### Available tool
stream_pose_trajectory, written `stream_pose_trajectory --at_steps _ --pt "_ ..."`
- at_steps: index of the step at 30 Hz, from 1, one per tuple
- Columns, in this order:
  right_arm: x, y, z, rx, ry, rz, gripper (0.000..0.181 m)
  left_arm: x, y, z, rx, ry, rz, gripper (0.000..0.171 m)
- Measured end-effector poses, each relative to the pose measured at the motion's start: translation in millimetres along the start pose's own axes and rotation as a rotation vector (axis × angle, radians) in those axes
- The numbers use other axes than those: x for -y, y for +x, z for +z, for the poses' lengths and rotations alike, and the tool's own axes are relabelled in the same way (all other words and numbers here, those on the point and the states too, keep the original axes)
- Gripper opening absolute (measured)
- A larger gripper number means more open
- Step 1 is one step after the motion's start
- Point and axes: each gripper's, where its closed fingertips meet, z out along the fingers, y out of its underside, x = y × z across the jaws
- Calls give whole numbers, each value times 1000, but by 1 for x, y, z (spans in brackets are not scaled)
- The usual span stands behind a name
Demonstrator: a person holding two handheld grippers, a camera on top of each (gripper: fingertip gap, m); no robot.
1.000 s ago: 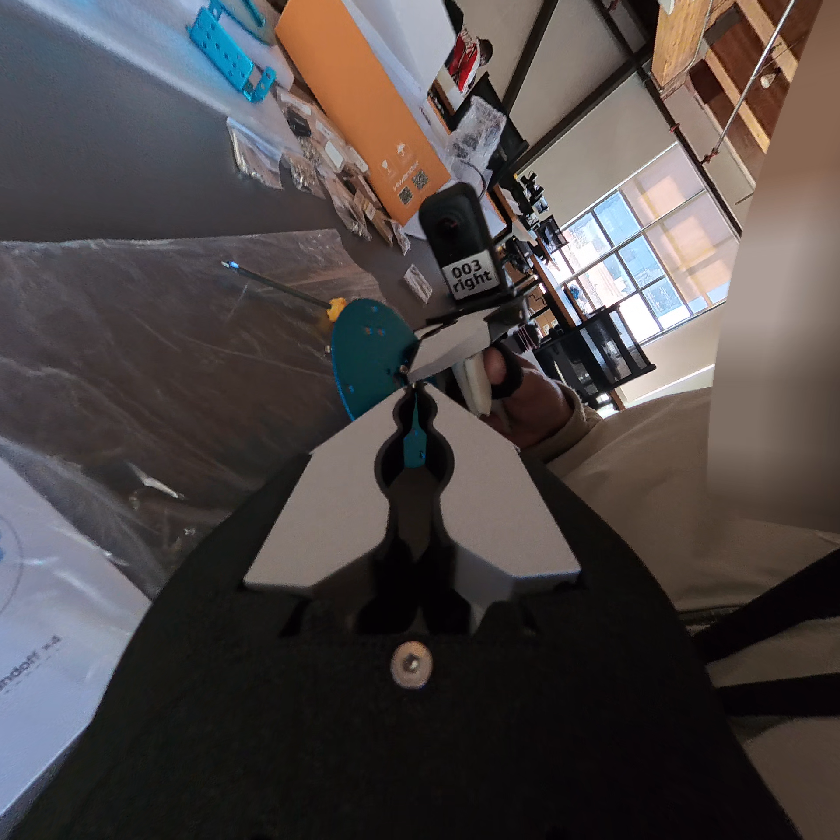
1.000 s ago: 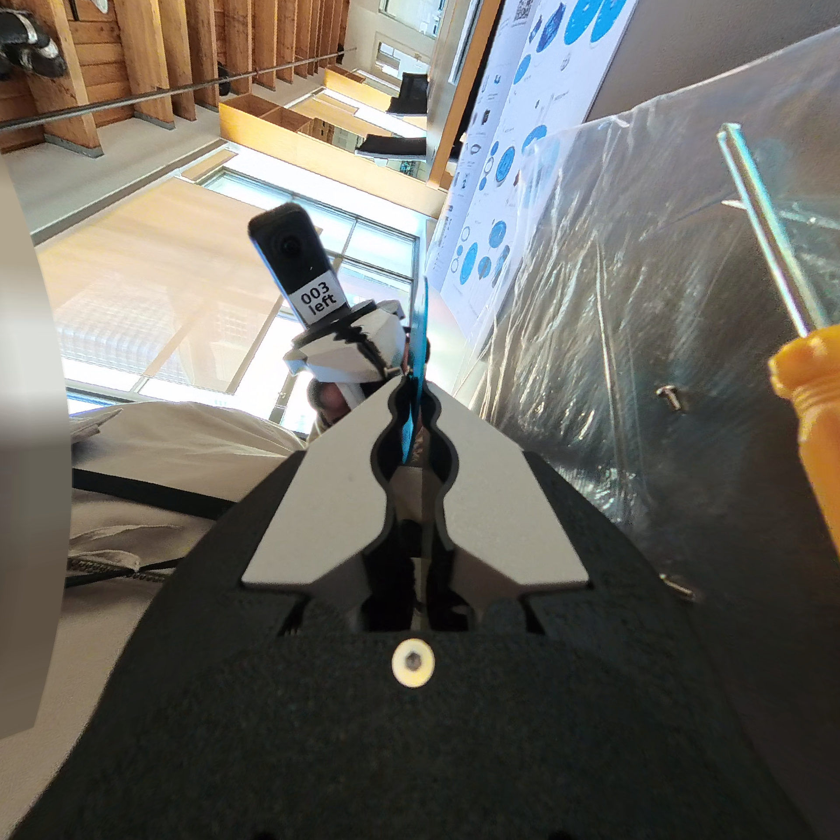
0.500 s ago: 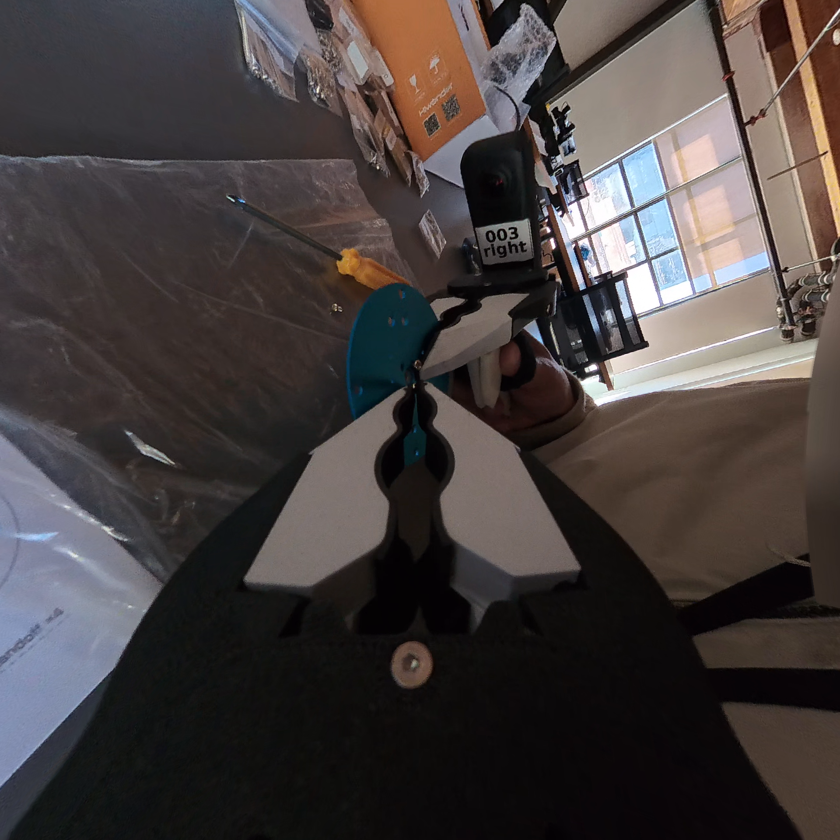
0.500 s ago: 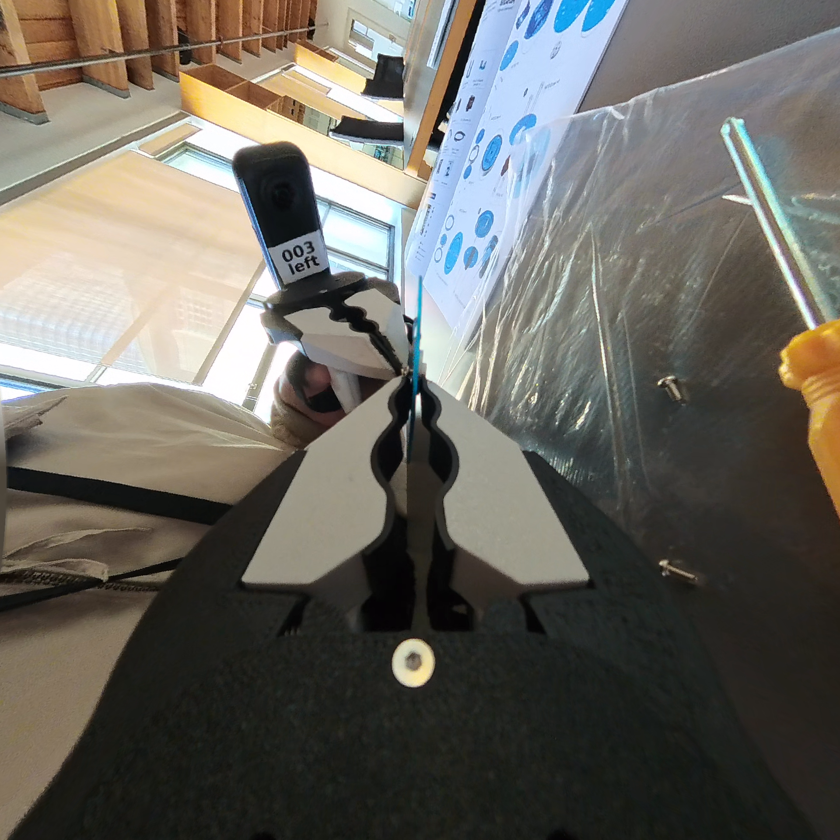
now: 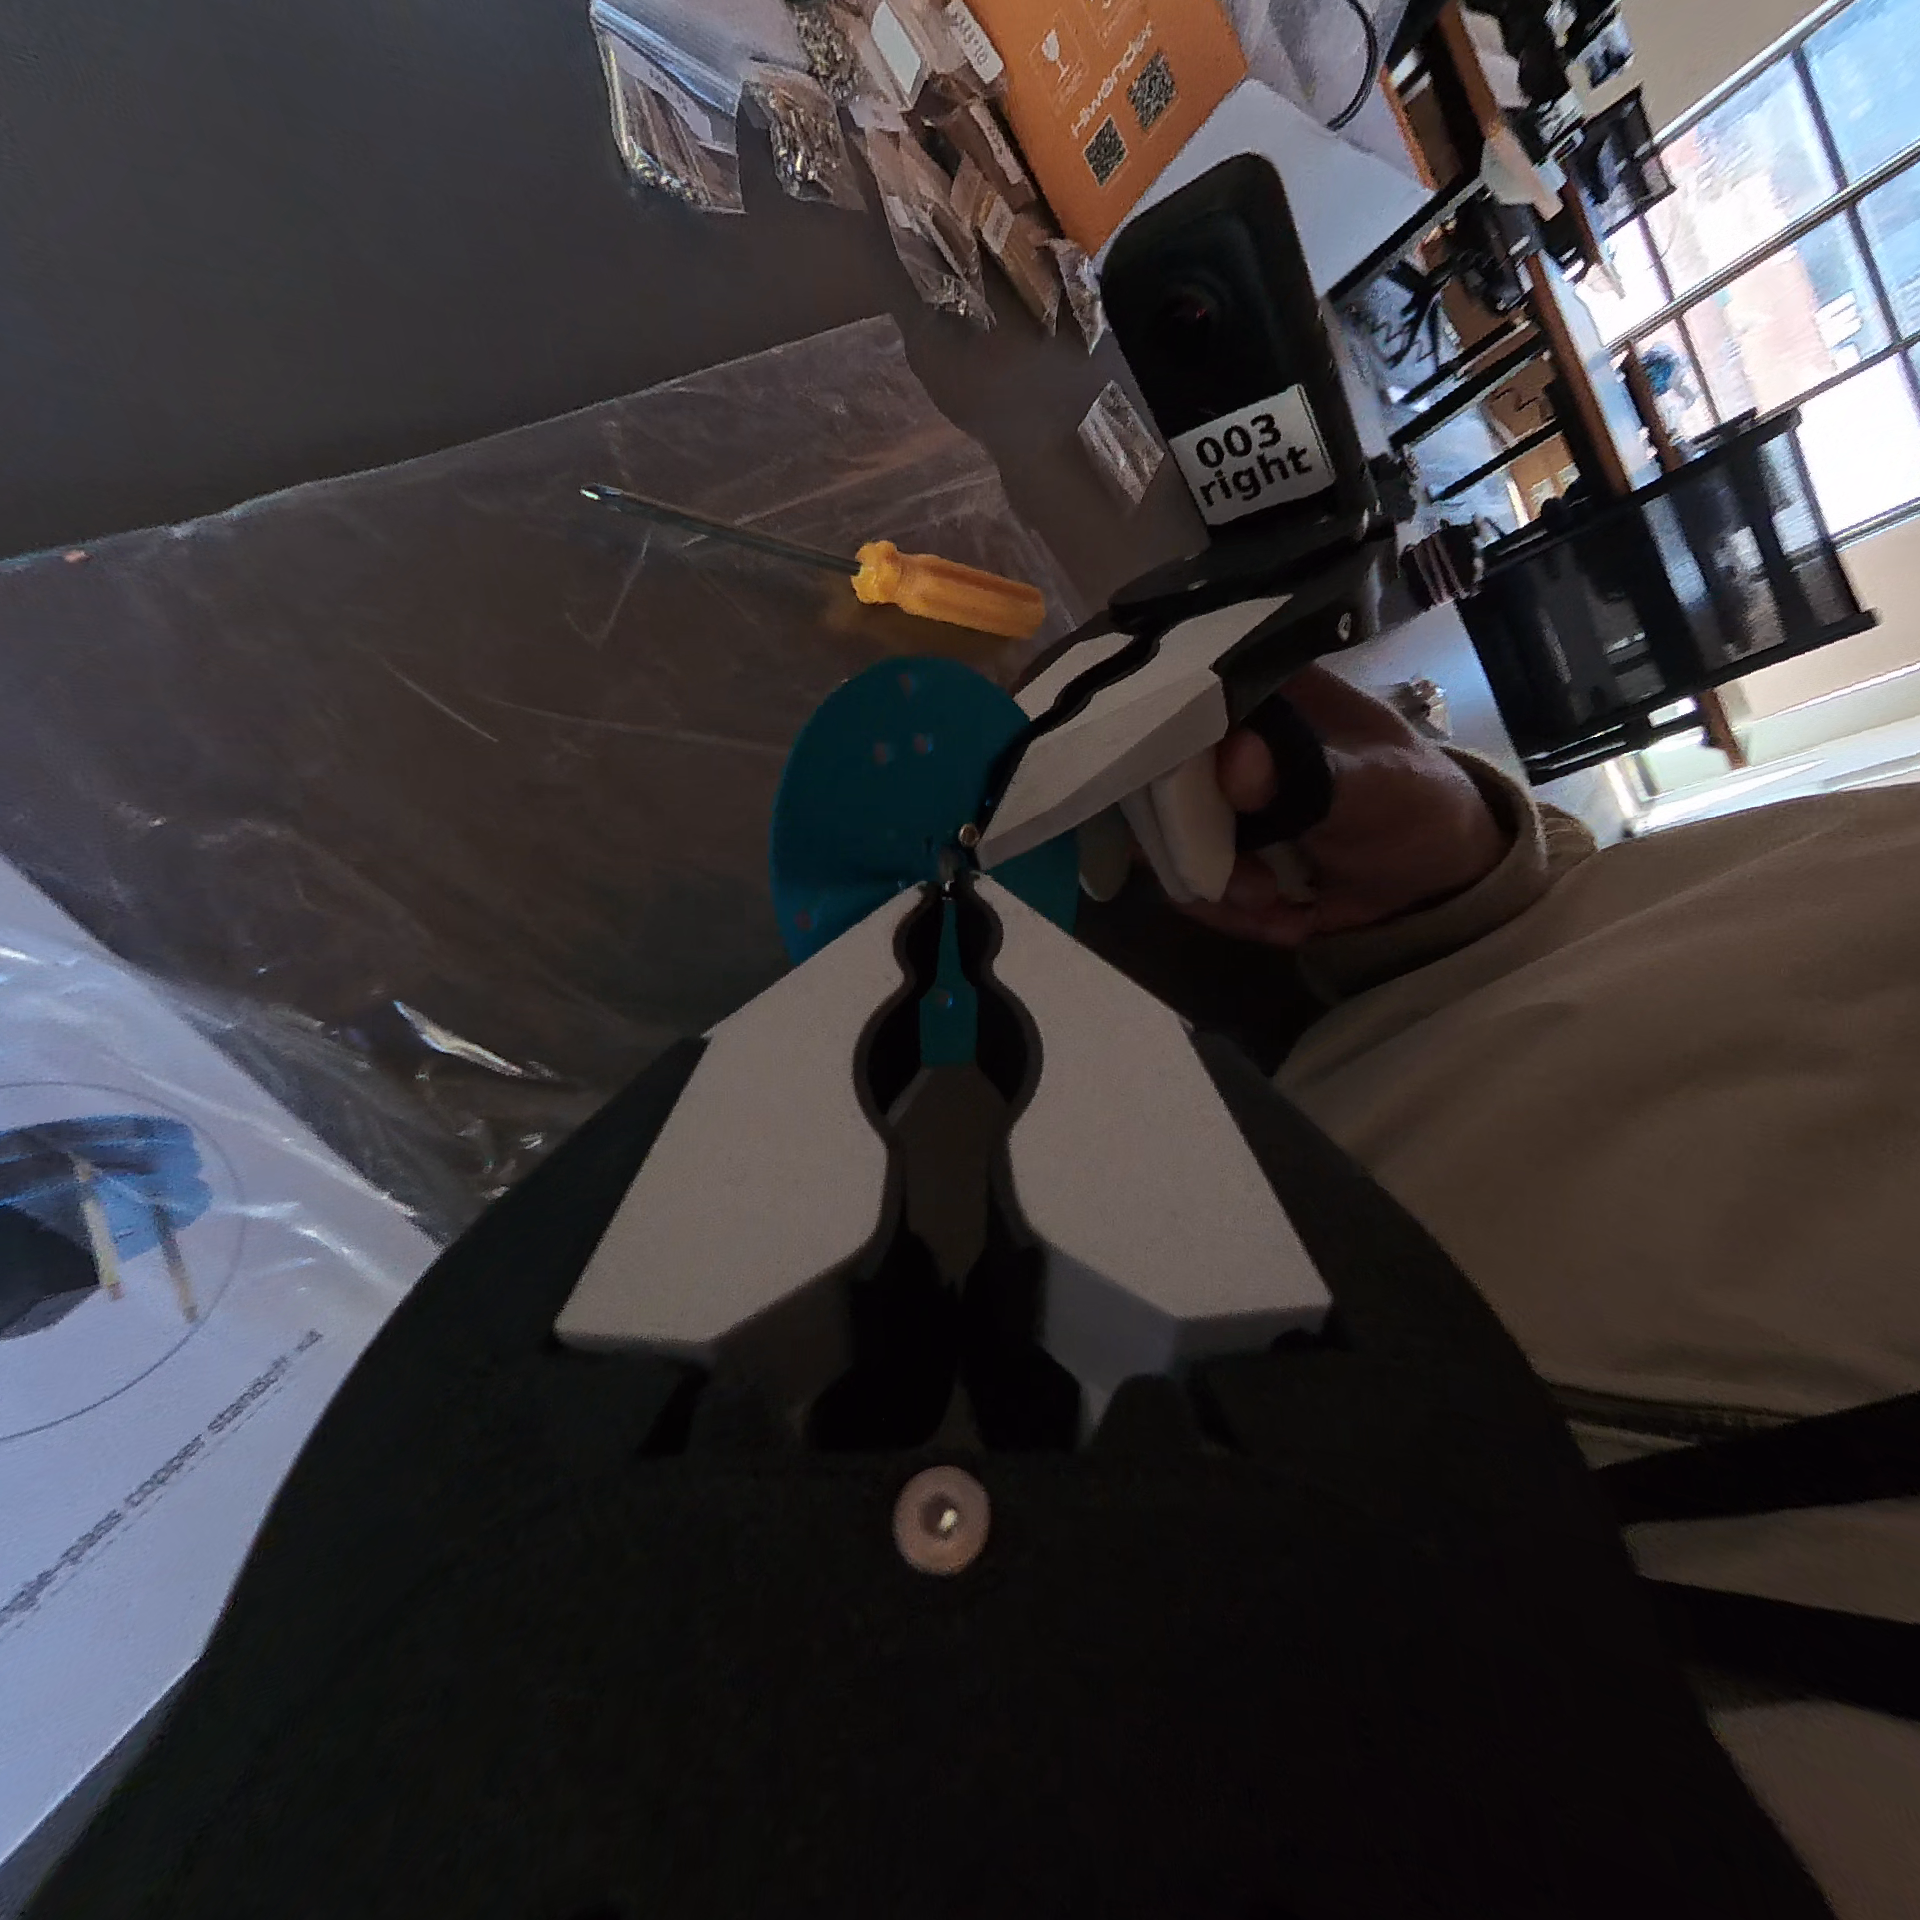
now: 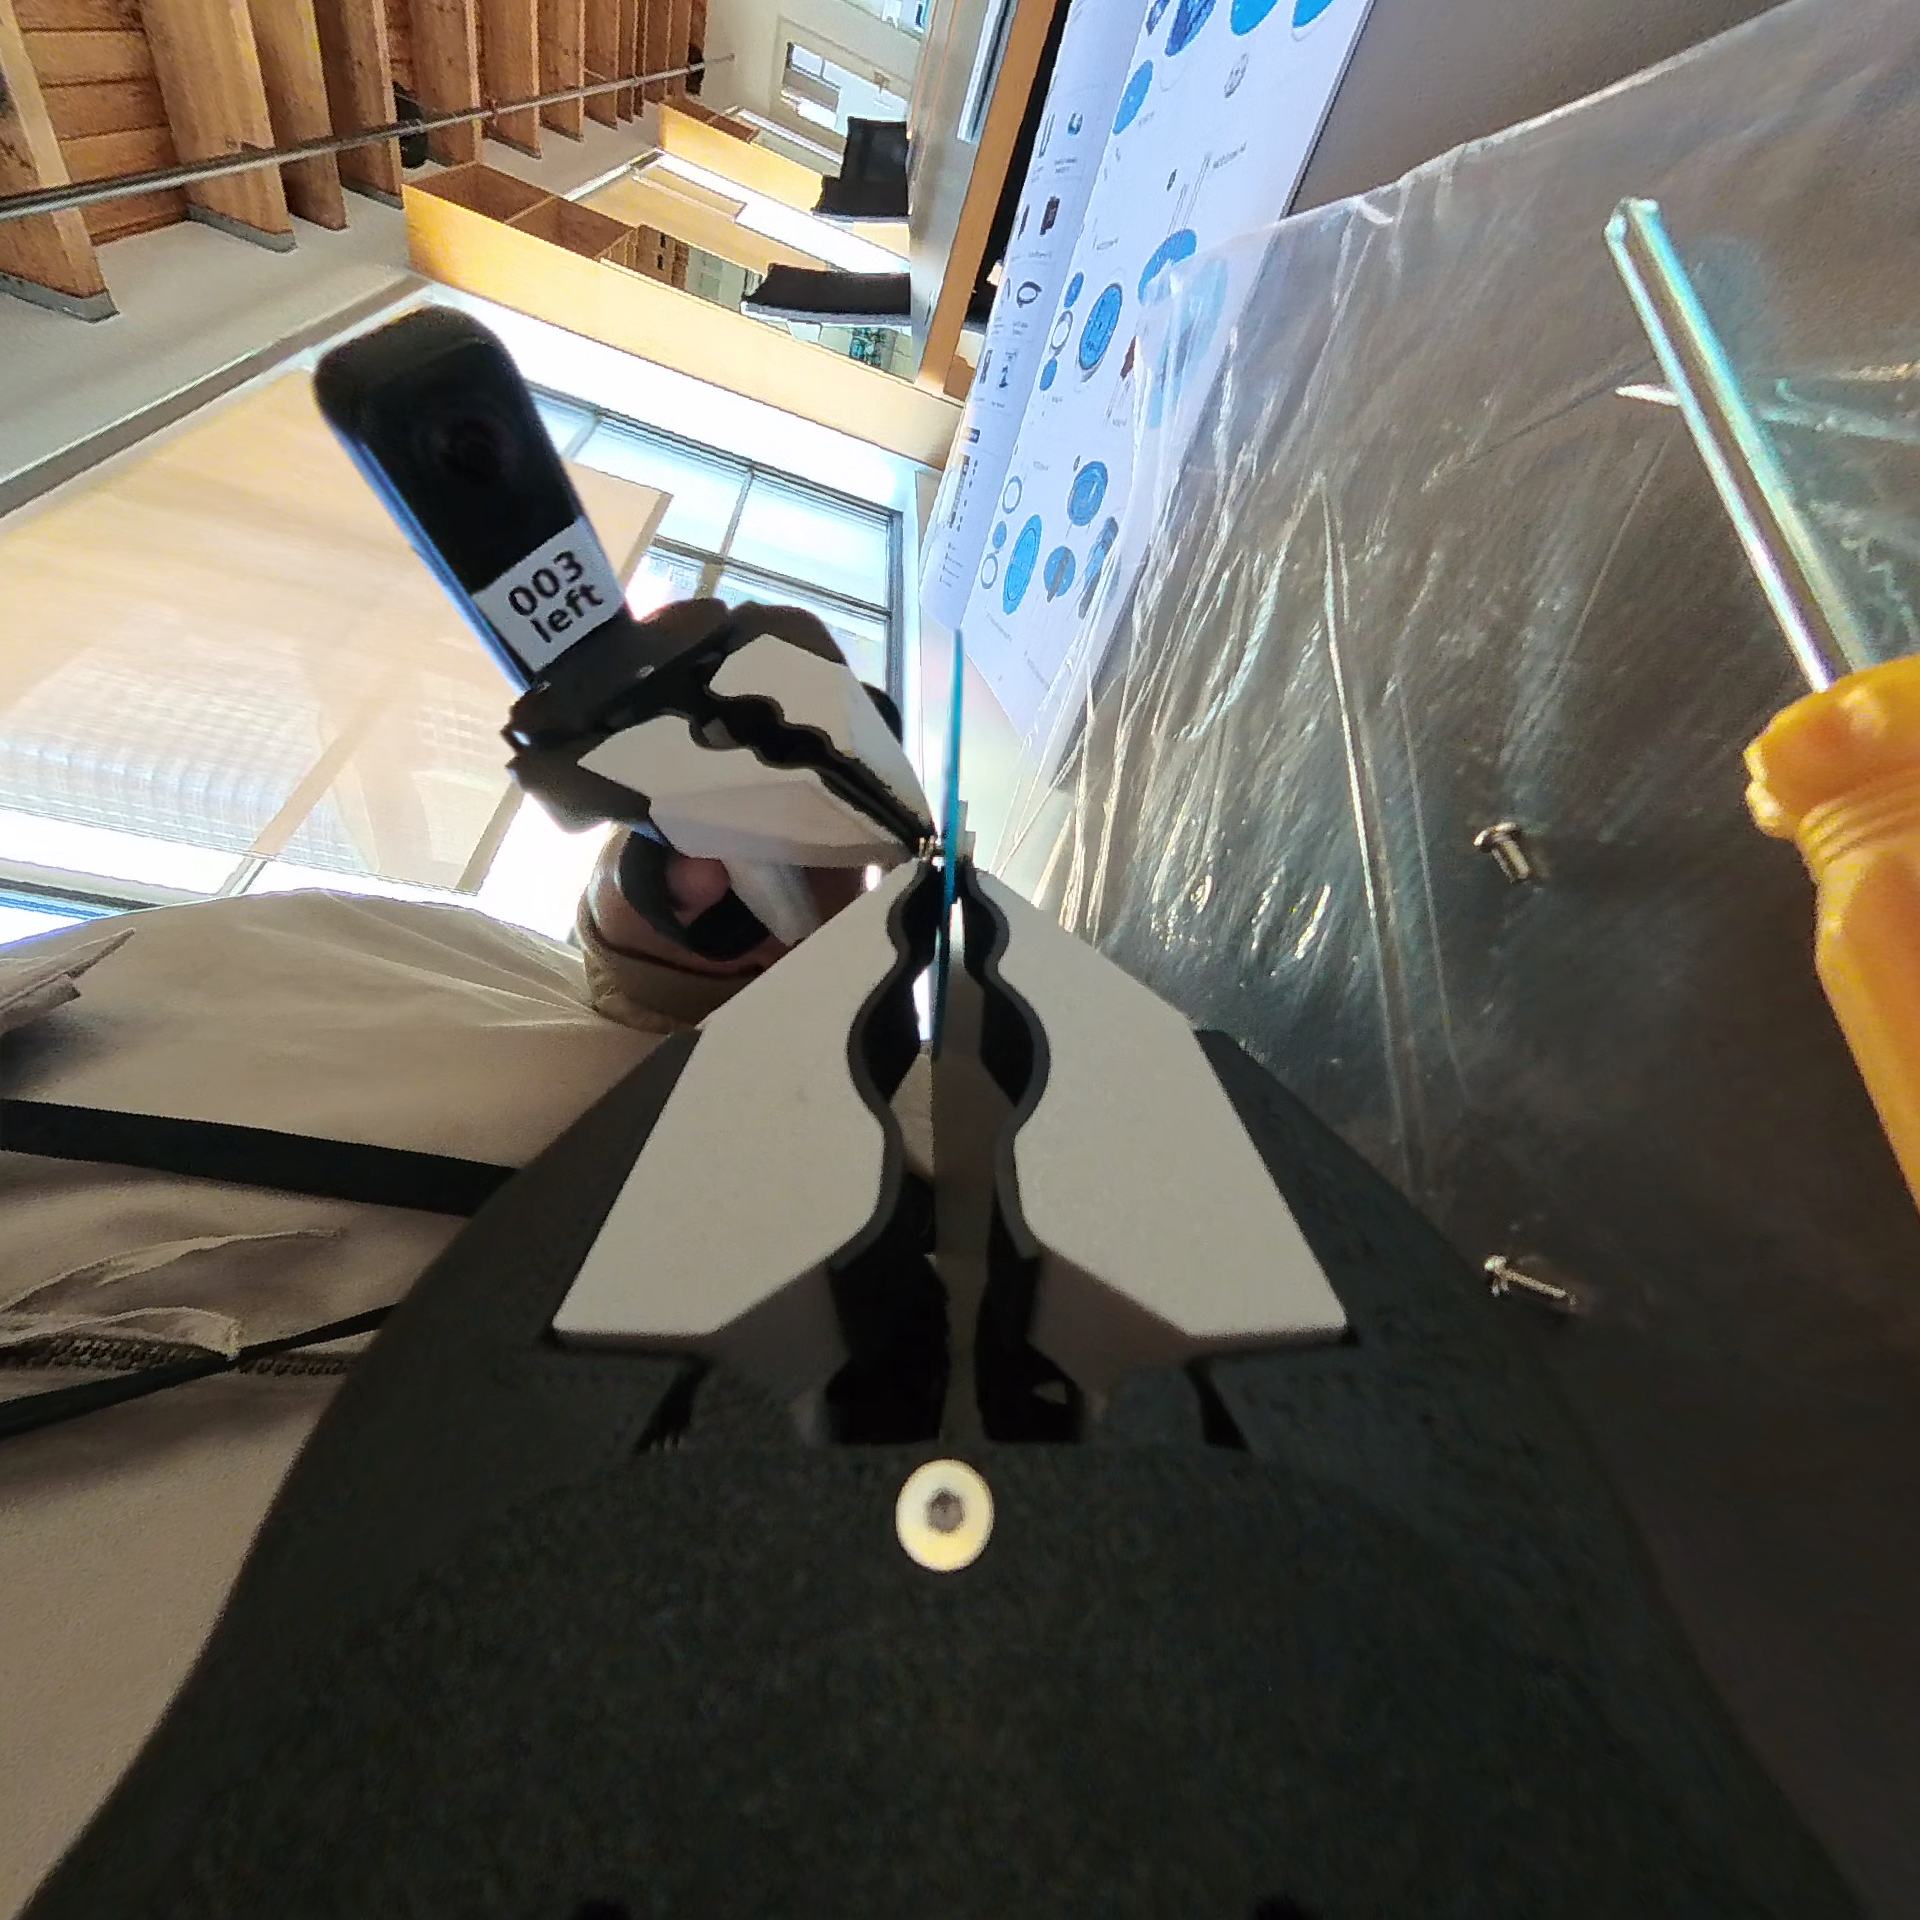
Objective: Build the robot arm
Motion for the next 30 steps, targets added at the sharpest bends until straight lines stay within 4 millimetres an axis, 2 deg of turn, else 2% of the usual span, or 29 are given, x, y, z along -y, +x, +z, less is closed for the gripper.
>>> stream_pose_trajectory --at_steps 15,22,23,30 --pt "0 1 0 26 2 49 3 -2 -2 0 211 -50 224 5" --pt "3 -6 -3 86 23 83 3 6 1 -4 150 12 138 5" --pt "3 -6 -3 85 24 81 3 6 -1 -5 160 14 133 0" --pt "3 -7 -3 90 27 80 3 7 0 -6 162 21 149 1"
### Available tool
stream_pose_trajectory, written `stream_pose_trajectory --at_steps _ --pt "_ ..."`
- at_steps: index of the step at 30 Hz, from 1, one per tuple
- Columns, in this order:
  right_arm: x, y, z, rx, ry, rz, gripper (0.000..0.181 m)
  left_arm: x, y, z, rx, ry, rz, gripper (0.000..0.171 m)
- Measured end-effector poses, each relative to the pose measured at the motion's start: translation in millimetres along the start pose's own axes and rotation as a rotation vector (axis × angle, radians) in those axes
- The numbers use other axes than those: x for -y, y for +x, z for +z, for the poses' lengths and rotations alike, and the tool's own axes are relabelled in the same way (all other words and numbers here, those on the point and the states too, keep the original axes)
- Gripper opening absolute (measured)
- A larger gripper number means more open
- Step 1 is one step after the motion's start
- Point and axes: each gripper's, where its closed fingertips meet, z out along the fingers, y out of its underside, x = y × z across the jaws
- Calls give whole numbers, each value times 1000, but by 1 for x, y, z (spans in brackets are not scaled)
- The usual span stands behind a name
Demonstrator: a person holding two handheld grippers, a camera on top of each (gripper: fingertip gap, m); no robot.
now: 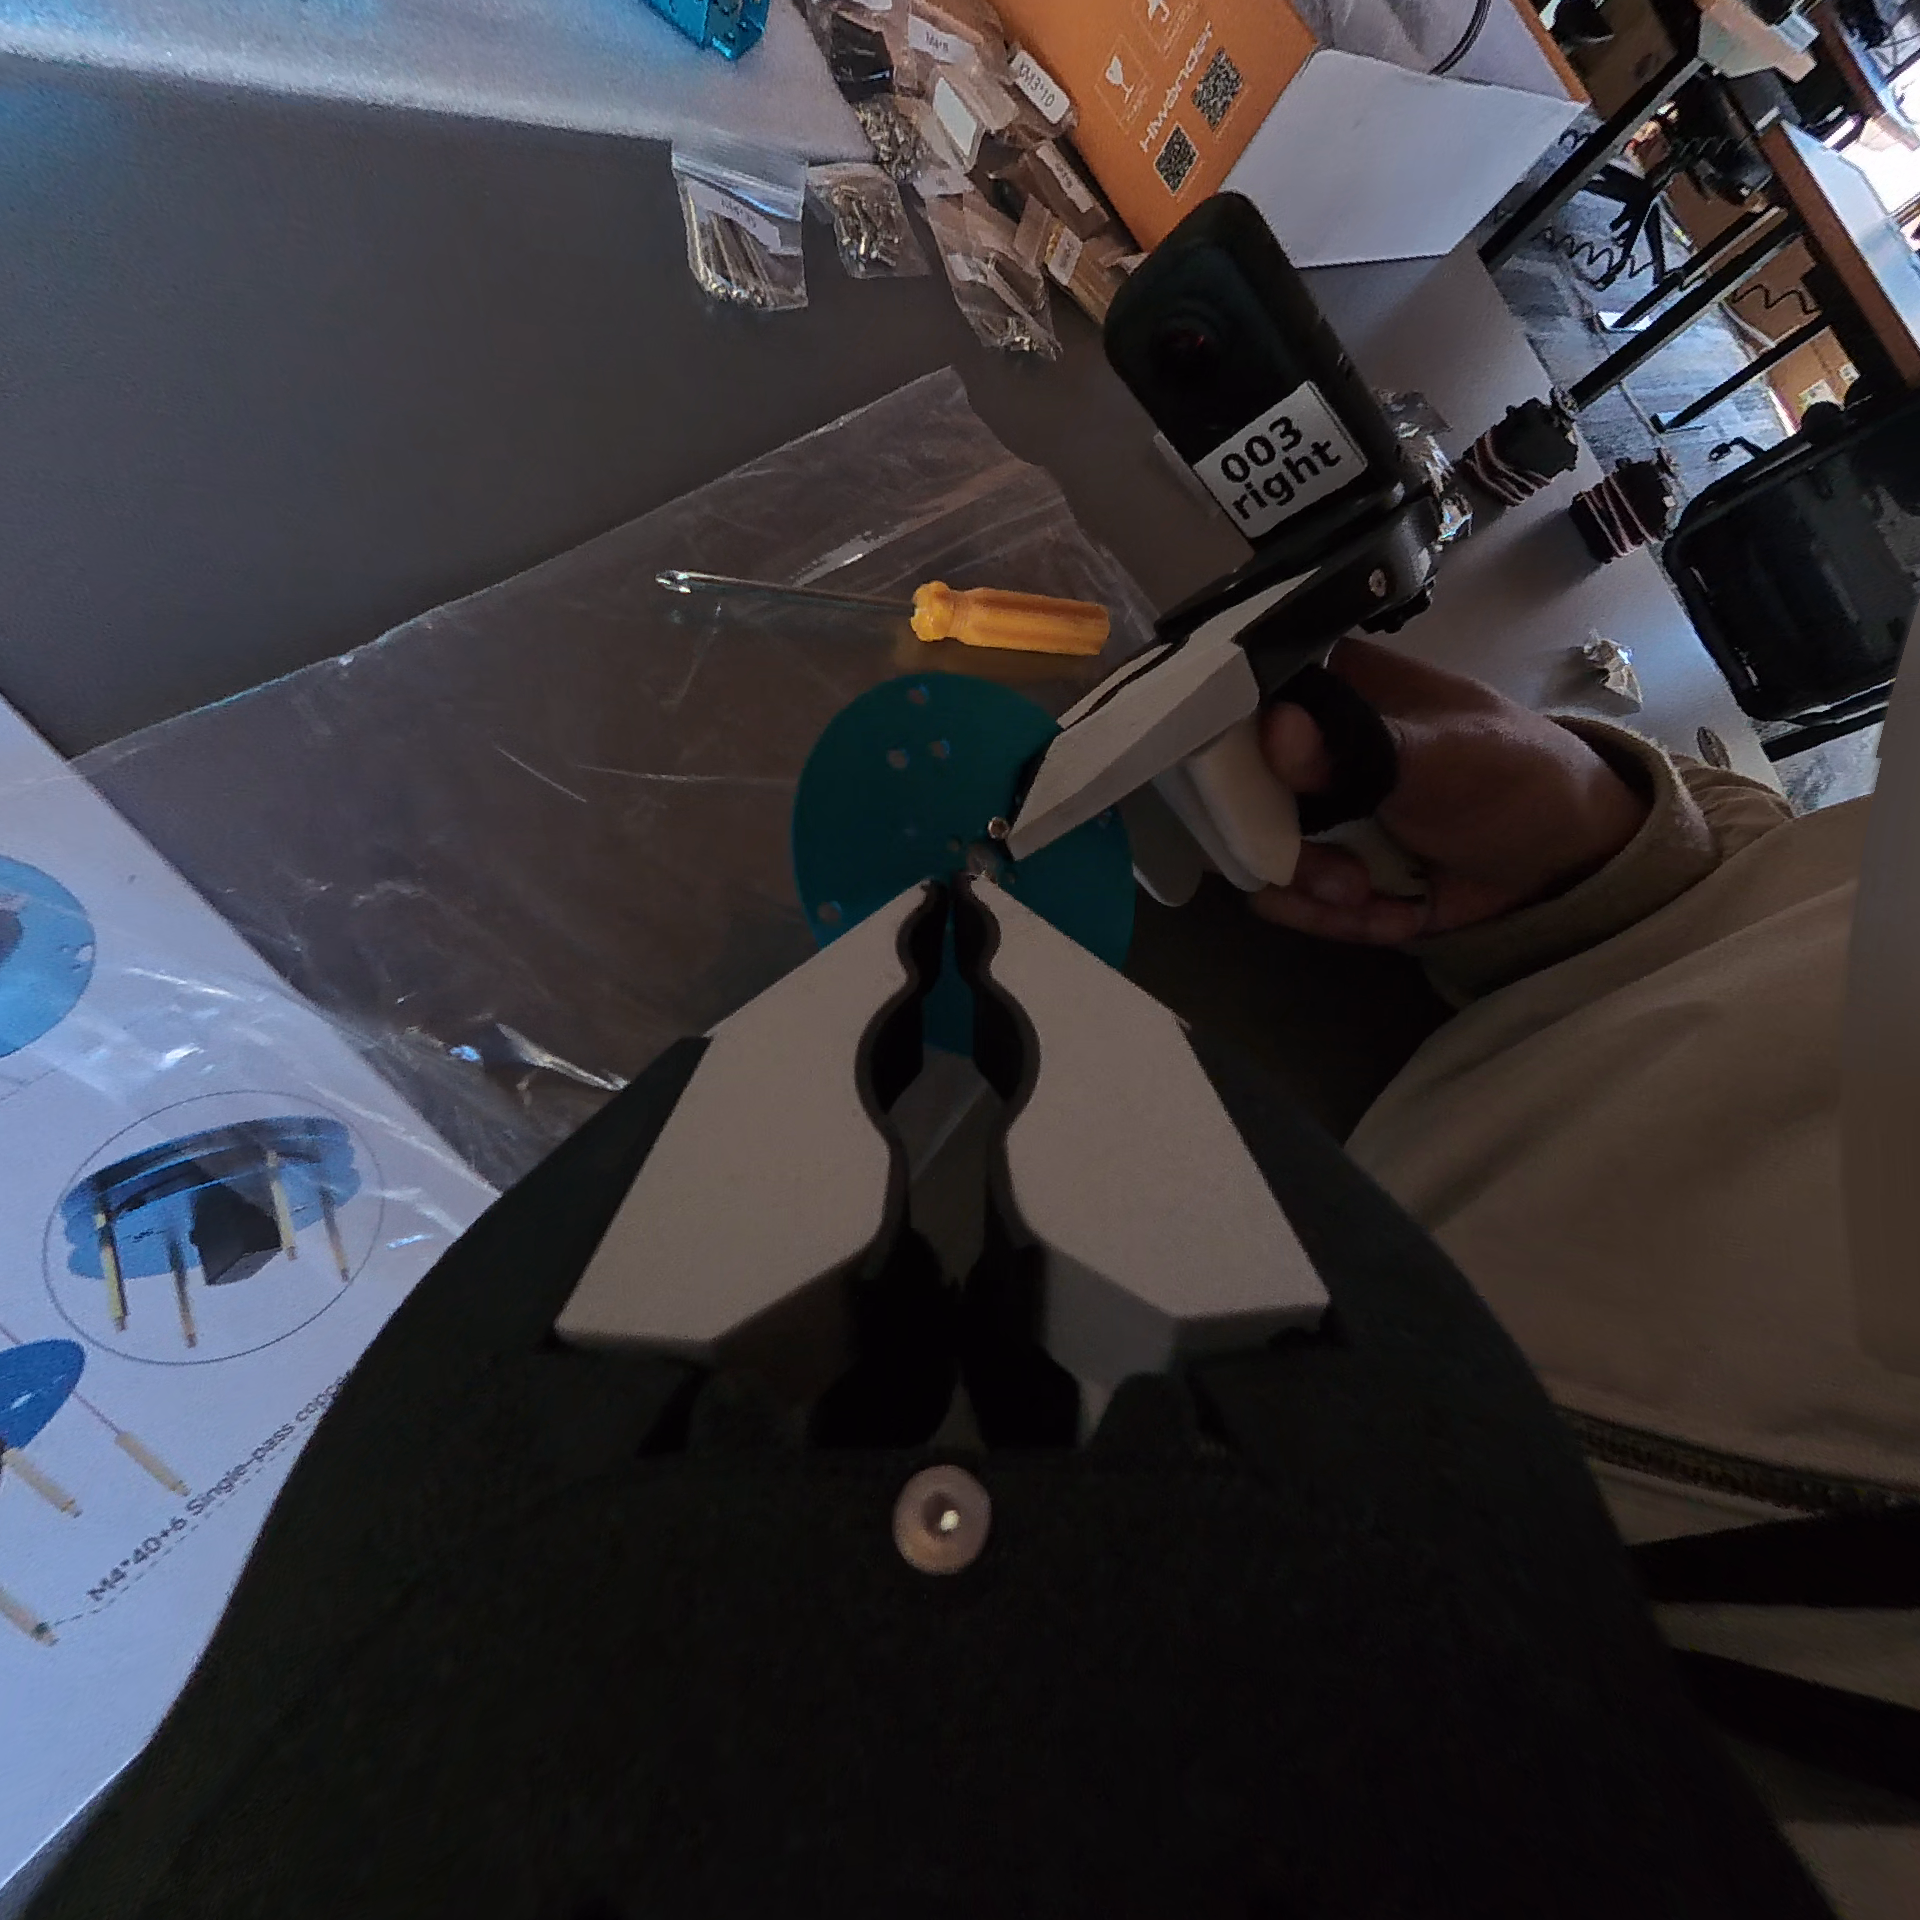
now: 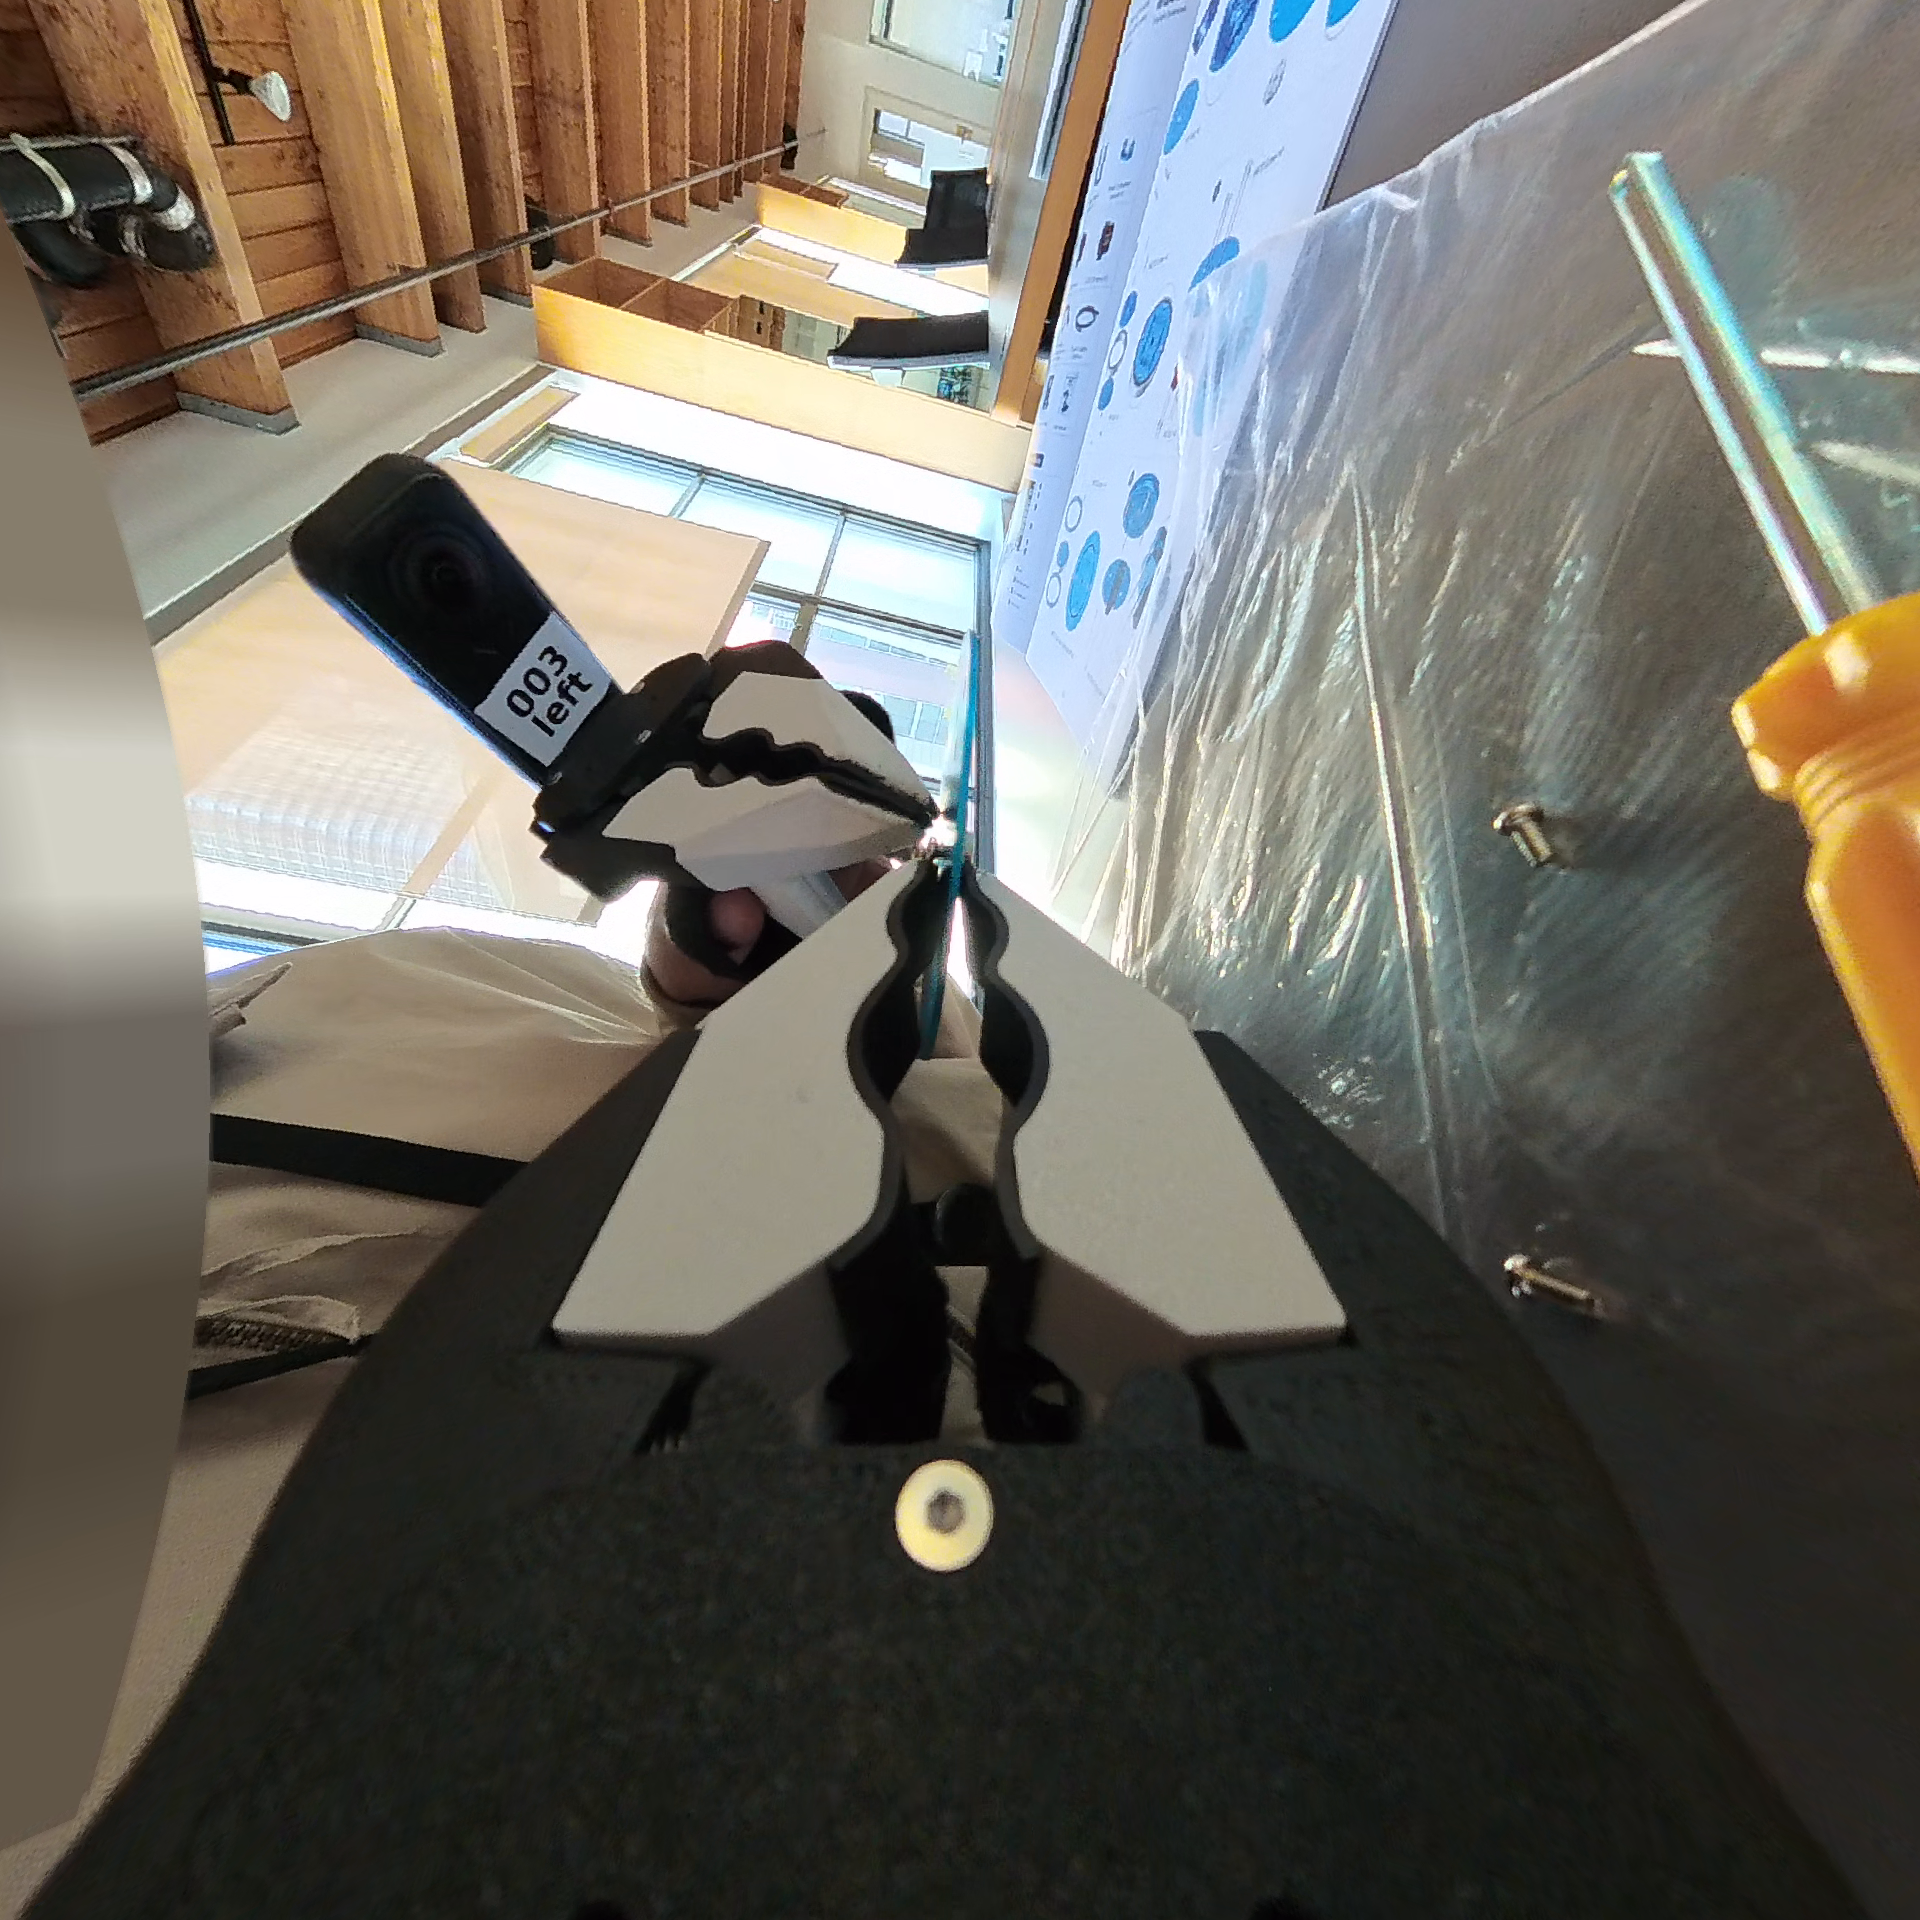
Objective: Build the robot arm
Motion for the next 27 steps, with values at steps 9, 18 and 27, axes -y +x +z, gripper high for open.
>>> stream_pose_trajectory --at_steps 9,18,27 --pt "2 -2 -2 3 12 -6 2 15 -11 -15 -83 149 -137 41" --pt "0 -9 -1 69 -6 33 2 8 -8 -12 -438 227 -477 31" --pt "-3 -13 -1 84 -31 27 2 6 0 -17 -493 244 -453 4"
